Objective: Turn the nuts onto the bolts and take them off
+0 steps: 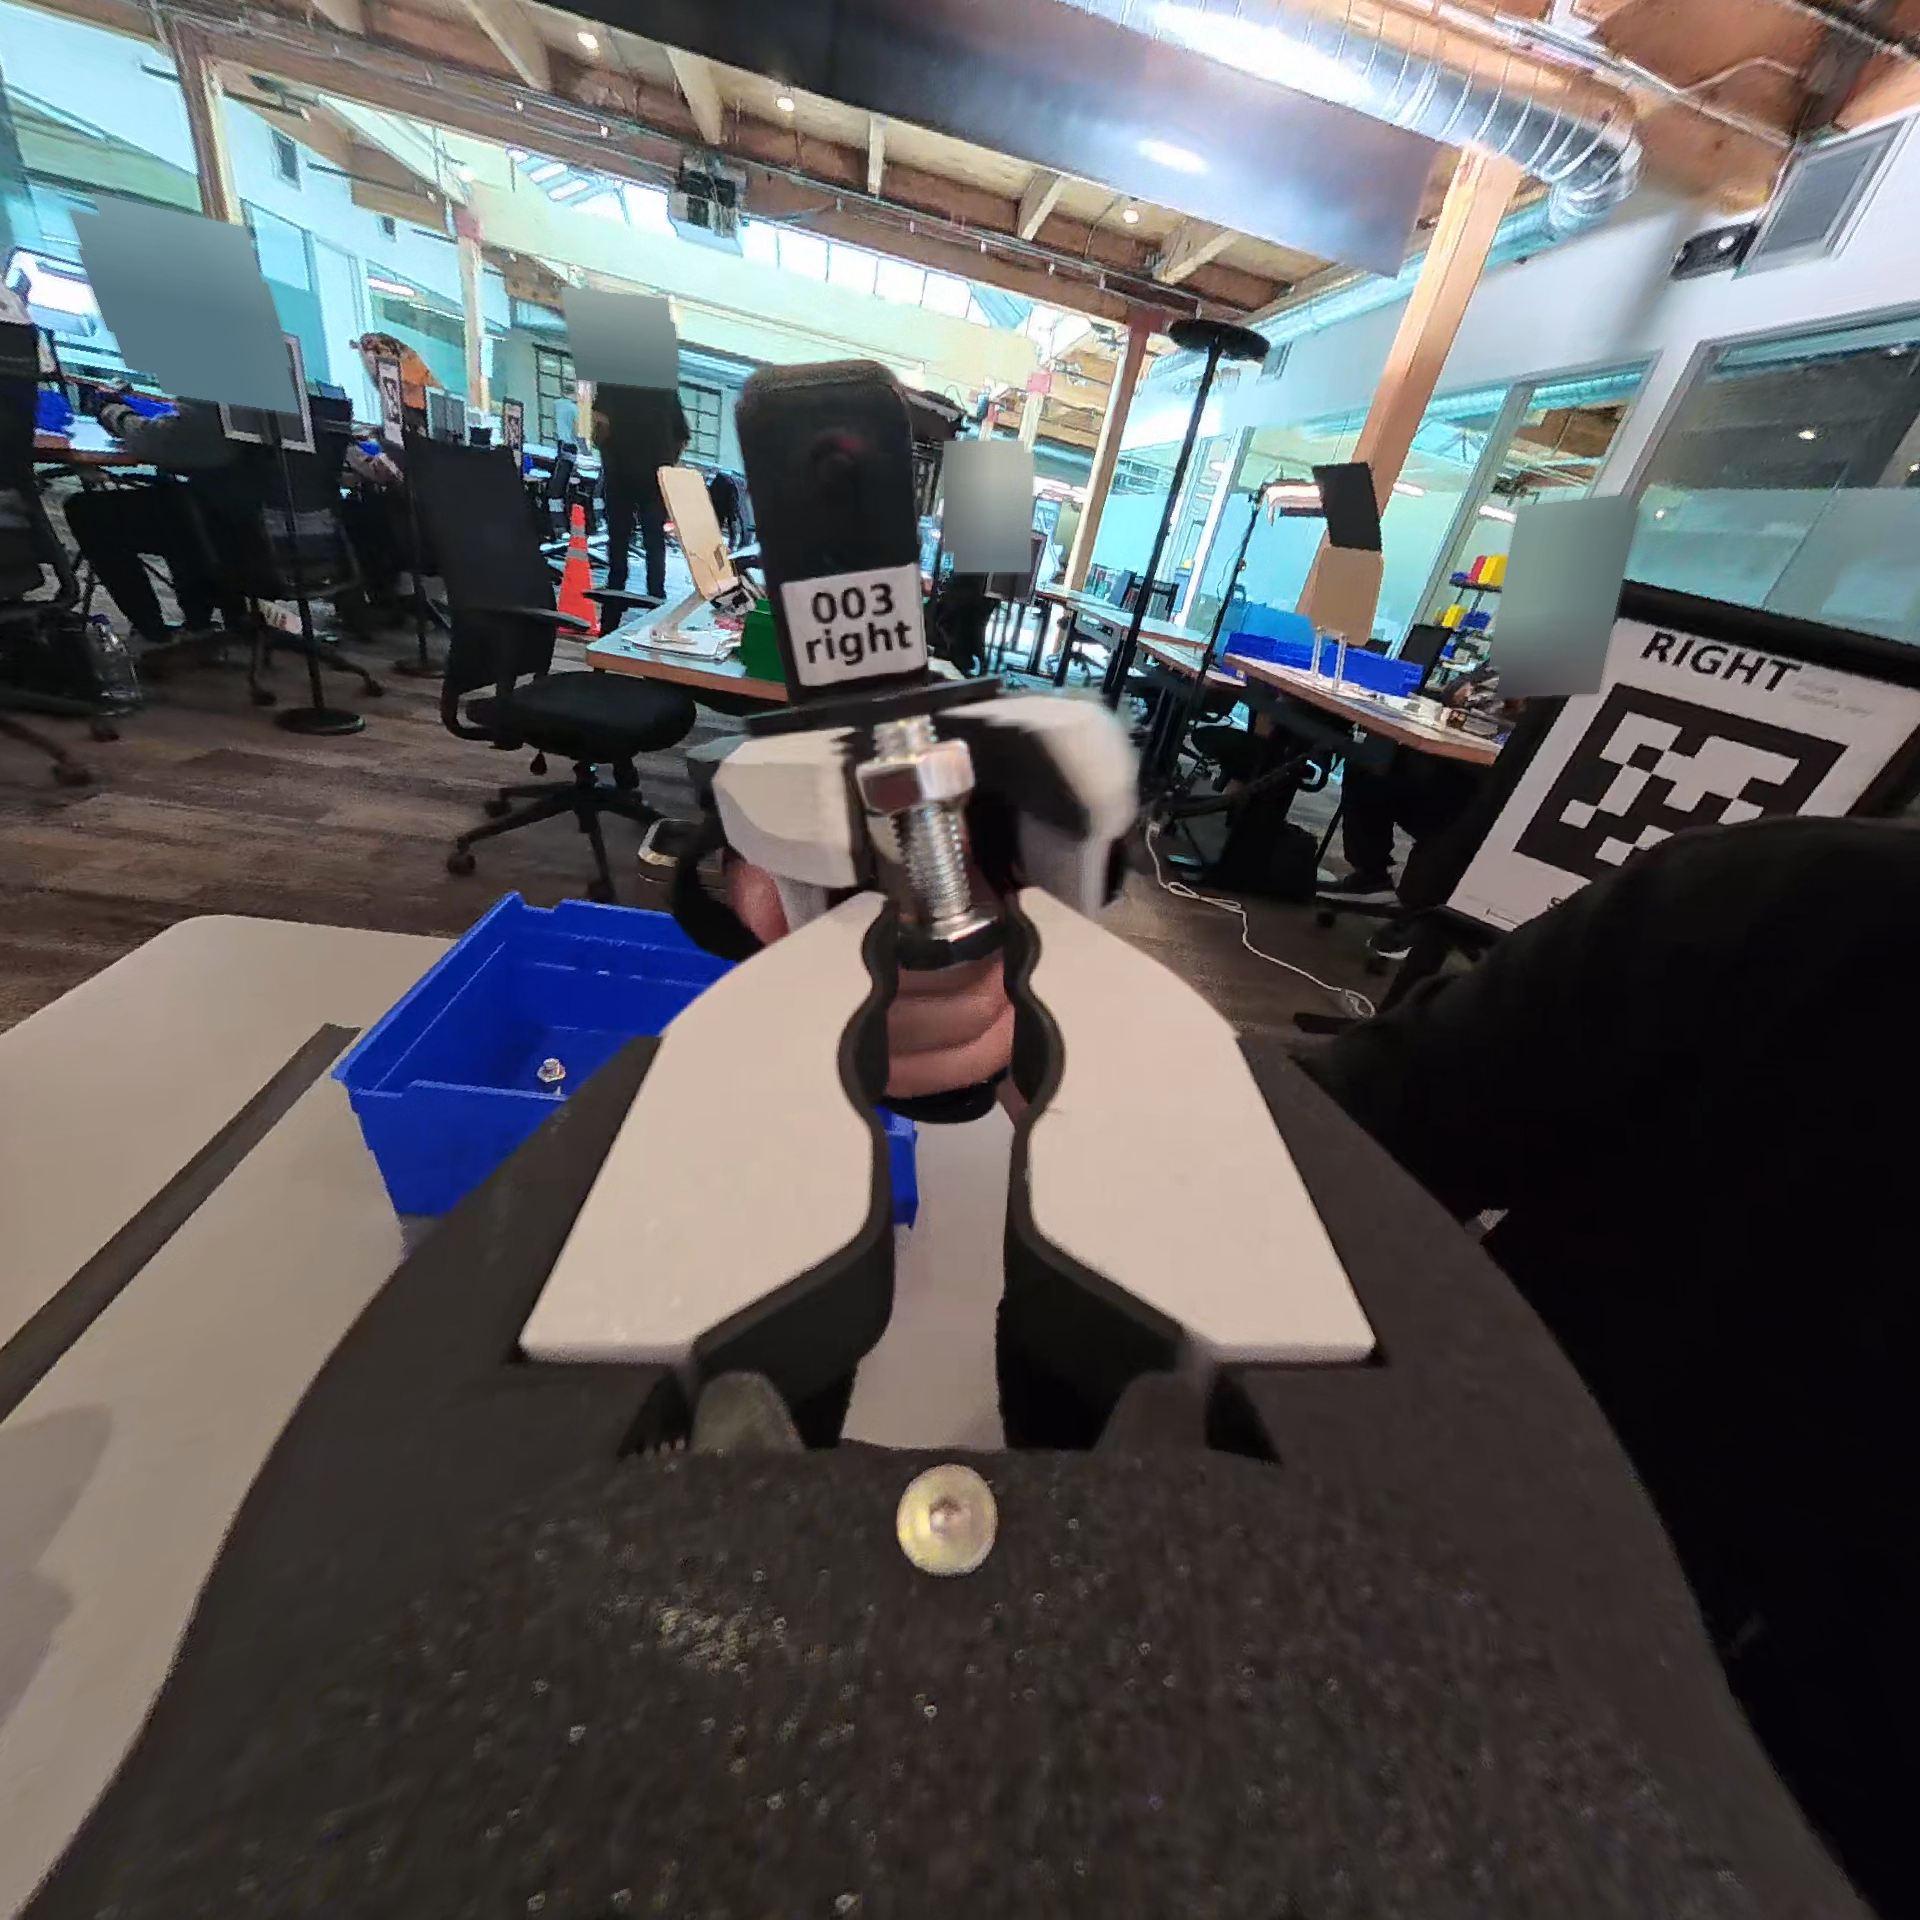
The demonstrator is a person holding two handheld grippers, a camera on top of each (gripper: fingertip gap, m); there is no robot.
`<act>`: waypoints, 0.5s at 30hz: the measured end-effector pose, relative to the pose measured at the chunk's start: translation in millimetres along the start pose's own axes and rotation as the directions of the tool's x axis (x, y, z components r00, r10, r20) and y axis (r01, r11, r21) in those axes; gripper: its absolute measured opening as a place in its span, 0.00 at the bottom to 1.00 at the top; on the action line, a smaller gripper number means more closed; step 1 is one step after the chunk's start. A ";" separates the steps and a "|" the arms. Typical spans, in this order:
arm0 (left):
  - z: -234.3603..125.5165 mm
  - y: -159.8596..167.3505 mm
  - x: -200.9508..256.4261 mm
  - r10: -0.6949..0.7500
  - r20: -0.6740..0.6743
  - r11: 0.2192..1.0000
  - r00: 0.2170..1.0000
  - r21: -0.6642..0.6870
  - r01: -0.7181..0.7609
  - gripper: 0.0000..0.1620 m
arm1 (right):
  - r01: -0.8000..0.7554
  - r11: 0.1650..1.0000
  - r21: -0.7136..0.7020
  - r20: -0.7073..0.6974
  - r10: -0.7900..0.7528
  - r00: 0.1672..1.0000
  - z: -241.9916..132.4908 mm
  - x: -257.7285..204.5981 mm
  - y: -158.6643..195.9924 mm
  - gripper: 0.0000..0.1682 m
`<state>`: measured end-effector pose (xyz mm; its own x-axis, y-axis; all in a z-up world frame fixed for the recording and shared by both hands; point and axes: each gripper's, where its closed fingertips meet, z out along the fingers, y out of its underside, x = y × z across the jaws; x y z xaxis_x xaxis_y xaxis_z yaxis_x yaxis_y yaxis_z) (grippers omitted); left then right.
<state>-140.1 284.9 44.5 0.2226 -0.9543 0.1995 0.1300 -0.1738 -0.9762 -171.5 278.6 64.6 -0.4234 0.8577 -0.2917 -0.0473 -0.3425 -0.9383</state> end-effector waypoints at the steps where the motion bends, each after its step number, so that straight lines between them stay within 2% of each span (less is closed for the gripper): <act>1: 1.0 0.4 2.6 0.006 -0.011 1.000 1.000 -0.004 -0.006 0.11 | 0.012 1.000 -0.005 -0.022 -0.012 1.000 -1.1 4.2 0.4 0.11; 7: 2.4 1.6 -8.8 0.085 0.138 0.996 0.987 -0.048 -0.080 0.11 | 0.023 1.000 -0.010 -0.051 -0.024 0.998 -5.7 9.7 -1.1 0.10; 10: -1.5 6.2 -18.9 0.144 0.273 0.987 0.951 -0.106 -0.119 0.28 | 0.064 0.998 0.030 -0.083 -0.061 0.995 -15.9 3.5 -15.3 0.10; 12: -7.5 23.9 -27.2 0.124 0.369 0.989 0.921 -0.121 -0.085 0.34 | 0.164 0.986 0.015 -0.191 -0.158 0.969 -38.8 -4.4 -30.4 0.10; 15: -17.1 85.7 -39.3 -0.009 0.484 0.989 0.875 -0.126 0.079 0.35 | 0.317 0.936 -0.151 -0.455 -0.351 0.819 -101.6 -13.6 -47.2 0.10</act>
<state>-154.2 303.4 -48.5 0.6610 -0.7161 0.2244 0.0248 -0.2781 -0.9602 -71.6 322.0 94.0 0.0816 0.9966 0.0060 -0.0415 0.0094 -0.9991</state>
